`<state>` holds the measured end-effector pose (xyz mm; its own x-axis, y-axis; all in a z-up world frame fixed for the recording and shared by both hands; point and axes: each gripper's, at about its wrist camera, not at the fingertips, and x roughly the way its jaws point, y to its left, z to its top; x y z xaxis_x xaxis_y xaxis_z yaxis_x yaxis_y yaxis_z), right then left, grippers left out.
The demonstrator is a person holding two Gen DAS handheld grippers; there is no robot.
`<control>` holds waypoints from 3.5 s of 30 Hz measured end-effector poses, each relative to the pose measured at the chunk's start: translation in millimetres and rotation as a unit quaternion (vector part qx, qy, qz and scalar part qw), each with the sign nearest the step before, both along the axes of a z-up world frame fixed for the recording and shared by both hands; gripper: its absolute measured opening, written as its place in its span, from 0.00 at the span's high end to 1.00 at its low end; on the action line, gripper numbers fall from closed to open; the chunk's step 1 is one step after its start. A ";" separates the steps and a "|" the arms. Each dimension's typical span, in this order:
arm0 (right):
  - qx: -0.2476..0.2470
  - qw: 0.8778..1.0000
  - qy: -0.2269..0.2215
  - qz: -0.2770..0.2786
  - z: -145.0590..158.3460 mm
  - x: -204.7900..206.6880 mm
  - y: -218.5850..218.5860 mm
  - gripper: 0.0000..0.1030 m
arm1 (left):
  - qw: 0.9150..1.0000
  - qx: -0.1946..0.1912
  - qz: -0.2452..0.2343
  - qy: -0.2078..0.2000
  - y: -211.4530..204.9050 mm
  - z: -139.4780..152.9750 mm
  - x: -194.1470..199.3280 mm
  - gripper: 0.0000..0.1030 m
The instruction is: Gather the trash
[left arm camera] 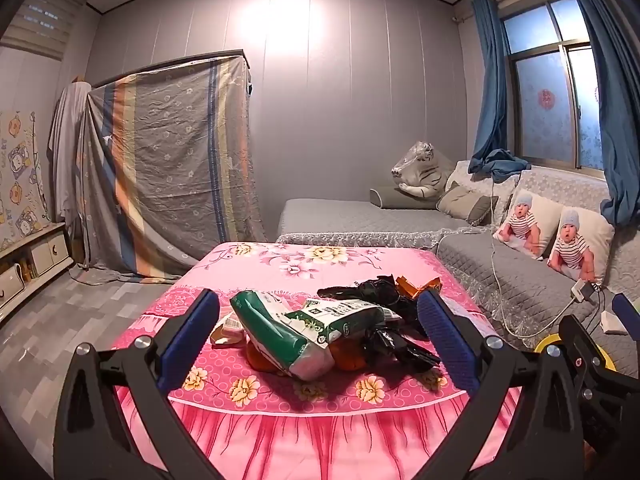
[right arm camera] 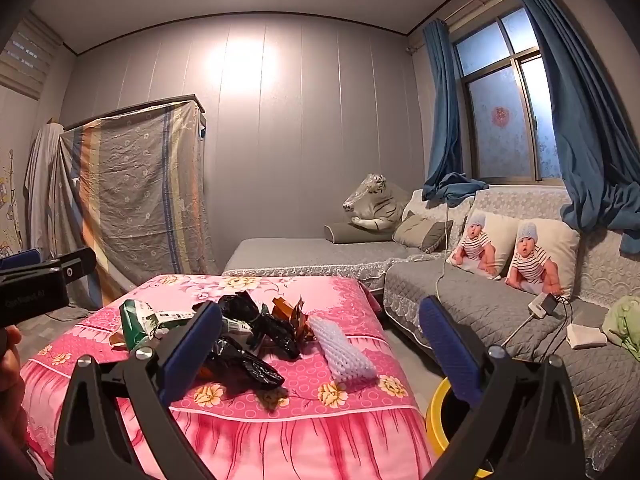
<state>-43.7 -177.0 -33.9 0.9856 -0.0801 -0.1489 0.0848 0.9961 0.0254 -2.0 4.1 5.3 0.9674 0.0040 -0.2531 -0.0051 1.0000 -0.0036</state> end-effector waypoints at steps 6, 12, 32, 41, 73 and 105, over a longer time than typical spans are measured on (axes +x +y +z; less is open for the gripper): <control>0.001 1.000 0.007 0.010 1.6 1.8 3.2 0.07 | 1.000 0.002 -0.002 0.005 0.1 -1.5 1.7 0.08; 0.003 1.000 0.013 0.016 1.1 4.1 5.0 0.07 | 1.000 0.001 -0.001 0.006 1.0 -4.2 4.1 0.08; 0.012 1.000 0.019 0.017 -2.4 5.0 2.0 0.07 | 1.000 0.000 -0.002 0.006 2.1 -4.2 4.1 0.08; 0.016 0.999 0.023 0.019 -4.2 5.9 -0.4 0.07 | 1.000 -0.001 -0.002 0.007 2.7 -5.4 4.7 0.08; 0.029 0.999 0.029 0.007 -6.9 8.6 -10.5 0.07 | 0.999 -0.008 -0.023 0.024 -2.0 -17.6 8.0 0.08; 0.123 0.921 0.327 0.172 -74.0 200.5 -87.4 0.07 | 0.972 -0.041 -0.133 0.189 124.4 -124.6 61.8 0.08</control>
